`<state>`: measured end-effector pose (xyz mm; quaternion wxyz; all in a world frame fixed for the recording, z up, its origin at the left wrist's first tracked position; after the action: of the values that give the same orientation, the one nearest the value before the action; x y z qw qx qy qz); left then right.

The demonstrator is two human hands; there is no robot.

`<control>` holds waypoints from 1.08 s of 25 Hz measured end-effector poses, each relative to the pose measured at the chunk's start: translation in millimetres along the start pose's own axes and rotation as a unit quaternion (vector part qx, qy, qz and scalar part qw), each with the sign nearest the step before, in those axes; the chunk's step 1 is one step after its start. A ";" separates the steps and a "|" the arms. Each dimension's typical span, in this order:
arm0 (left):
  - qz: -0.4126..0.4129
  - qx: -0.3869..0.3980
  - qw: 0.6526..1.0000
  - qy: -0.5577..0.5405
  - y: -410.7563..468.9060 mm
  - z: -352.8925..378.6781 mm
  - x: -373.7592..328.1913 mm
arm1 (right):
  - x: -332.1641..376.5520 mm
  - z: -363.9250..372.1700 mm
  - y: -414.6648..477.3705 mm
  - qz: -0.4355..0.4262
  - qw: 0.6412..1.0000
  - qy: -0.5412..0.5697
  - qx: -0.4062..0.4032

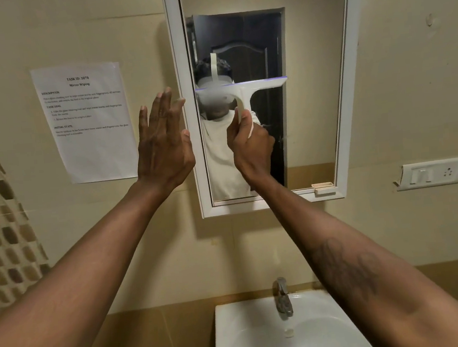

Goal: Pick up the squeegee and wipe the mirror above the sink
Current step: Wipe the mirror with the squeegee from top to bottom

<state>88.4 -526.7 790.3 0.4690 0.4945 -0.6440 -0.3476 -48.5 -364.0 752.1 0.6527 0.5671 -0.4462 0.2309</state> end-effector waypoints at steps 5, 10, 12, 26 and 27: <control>-0.003 0.015 1.000 0.001 -7.3 4.7 4.9 | -29.9 5.2 -20.5 0.021 1.000 -0.014 0.018; -0.001 0.024 1.000 -0.008 -17.4 12.7 1.0 | -87.8 5.7 -60.7 0.022 0.999 -0.020 0.042; 0.000 0.028 1.000 -0.014 -24.3 16.6 -2.3 | -110.8 2.0 -79.2 0.028 0.999 -0.031 0.030; 0.002 0.055 0.998 -0.032 -41.4 14.3 -27.1 | -117.7 -28.8 -90.7 0.042 0.999 -0.006 0.000; 0.000 0.054 0.998 -0.036 -38.5 13.6 -28.1 | -95.7 -35.3 -70.0 0.018 1.000 0.006 -0.021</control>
<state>89.5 -510.2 743.5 0.4183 0.5066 -0.6779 -0.3300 -28.1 -328.5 635.4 0.6629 0.5441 -0.4567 0.2365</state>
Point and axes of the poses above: each hand's wrist, its own y-axis towards the middle knuckle, its own z-axis out of the palm, x = y × z, the point moved 9 cm from there along y, towards the middle knuckle, and after that the axes turned 14 degrees about z, right-handed, at the moved point
